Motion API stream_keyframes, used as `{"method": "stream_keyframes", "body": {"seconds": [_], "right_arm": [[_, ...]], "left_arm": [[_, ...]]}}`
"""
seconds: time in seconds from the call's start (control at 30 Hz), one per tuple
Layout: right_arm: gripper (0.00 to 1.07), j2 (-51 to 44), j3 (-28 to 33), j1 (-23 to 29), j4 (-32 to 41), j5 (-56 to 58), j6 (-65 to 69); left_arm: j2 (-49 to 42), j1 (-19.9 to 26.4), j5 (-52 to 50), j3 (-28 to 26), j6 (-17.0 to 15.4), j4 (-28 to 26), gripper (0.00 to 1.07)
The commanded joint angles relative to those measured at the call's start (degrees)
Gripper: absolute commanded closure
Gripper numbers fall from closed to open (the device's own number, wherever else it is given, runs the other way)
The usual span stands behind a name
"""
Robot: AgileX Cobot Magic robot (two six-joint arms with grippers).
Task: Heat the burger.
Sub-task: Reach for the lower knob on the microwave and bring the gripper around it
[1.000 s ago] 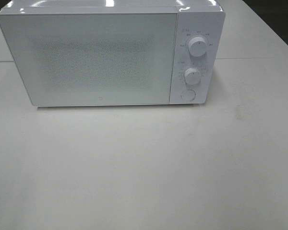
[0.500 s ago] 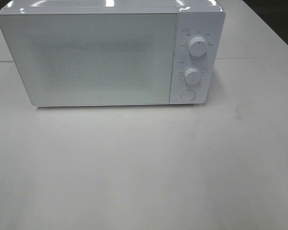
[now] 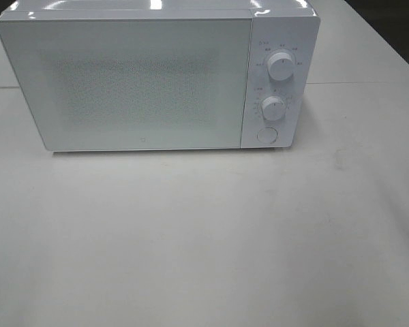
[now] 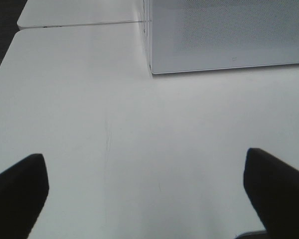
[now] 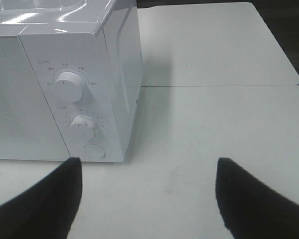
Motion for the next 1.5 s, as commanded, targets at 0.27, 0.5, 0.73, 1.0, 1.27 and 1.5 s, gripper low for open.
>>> {"method": "stream_keyframes", "body": {"seconds": [0.27, 0.5, 0.73, 1.0, 1.27, 1.5], "right_arm": [[0.35, 10.0, 0.1, -0.1, -0.1, -12.8, 0.5], [0.35, 16.9, 0.1, -0.1, -0.1, -20.6, 0.5], [0.35, 25.3, 1.7, -0.1, 0.1, -32.2, 0.2], [0.35, 32.4, 6.4, -0.1, 4.9, -47.3, -3.1], [0.35, 41.5, 9.2, 7.1, 17.1, -60.1, -12.5], [0.35, 50.8, 9.2, 18.4, 30.8, -70.5, -16.6]], "left_arm": [[-1.3, 0.2, -0.6, 0.1, 0.0, -0.6, 0.07], [-1.3, 0.2, -0.6, 0.1, 0.0, -0.6, 0.07], [-1.3, 0.2, -0.6, 0.1, 0.0, -0.6, 0.07], [-1.3, 0.2, -0.6, 0.1, 0.0, -0.6, 0.07], [-1.3, 0.2, -0.6, 0.1, 0.0, -0.6, 0.07], [-1.3, 0.2, -0.6, 0.1, 0.0, -0.6, 0.07]]}}
